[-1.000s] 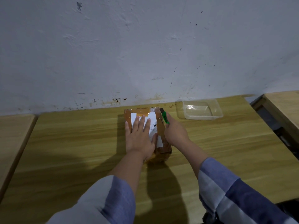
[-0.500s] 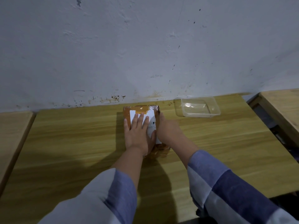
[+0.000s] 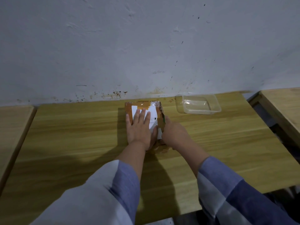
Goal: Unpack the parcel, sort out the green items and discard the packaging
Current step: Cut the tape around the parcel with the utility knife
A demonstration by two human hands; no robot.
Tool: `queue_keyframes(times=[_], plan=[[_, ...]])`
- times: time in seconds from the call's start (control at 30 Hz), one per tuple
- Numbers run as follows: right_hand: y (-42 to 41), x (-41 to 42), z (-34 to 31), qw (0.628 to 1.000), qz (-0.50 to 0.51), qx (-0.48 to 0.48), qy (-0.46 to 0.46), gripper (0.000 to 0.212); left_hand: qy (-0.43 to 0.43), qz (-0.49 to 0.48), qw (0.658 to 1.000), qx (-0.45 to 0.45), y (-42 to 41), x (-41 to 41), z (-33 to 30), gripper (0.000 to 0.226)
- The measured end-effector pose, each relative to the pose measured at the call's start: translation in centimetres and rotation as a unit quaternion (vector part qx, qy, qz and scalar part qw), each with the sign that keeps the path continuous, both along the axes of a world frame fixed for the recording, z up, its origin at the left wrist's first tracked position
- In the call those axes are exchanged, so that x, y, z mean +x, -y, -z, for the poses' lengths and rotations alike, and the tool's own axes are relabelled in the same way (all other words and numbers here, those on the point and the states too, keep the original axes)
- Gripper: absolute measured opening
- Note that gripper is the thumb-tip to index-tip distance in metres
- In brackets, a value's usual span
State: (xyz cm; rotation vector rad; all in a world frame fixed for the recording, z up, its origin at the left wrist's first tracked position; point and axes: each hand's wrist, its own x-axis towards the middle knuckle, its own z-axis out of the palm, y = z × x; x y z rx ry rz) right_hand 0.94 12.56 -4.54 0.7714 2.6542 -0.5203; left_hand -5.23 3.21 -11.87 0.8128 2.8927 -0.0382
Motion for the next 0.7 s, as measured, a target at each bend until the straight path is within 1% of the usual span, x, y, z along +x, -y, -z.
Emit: queue_keyframes(times=[0.07, 0.2, 0.37, 0.53, 0.6, 0.7], plan=[[0.2, -0.4, 0.0, 1.0, -0.002, 0.017, 0.013, 0.071, -0.007, -0.006, 1.0, 0.008, 0.0, 0.1, 0.1, 0.067], [0.9, -0.5, 0.2, 0.999, 0.001, 0.034, -0.006, 0.063, -0.011, -0.024, 0.999, 0.017, -0.2, 0.1, 0.9, 0.067], [0.5, 1.5, 0.3, 1.0, 0.01, 0.0, -0.014, 0.059, -0.003, -0.03, 0.999, 0.025, -0.2, 0.0, 0.7, 0.067], [0.3, 1.1, 0.2, 1.0, 0.008, -0.001, -0.011, 0.065, -0.002, -0.032, 0.999, 0.038, -0.1, 0.3, 0.6, 0.067], [0.4, 1.1, 0.4, 1.0, 0.005, 0.004, -0.012, 0.064, -0.001, -0.038, 0.999, 0.039, -0.2, 0.4, 0.6, 0.067], [0.3, 2.8, 0.5, 1.0, -0.01, 0.014, -0.013, 0.066, 0.001, -0.043, 0.998, 0.049, -0.3, 0.4, 0.4, 0.067]])
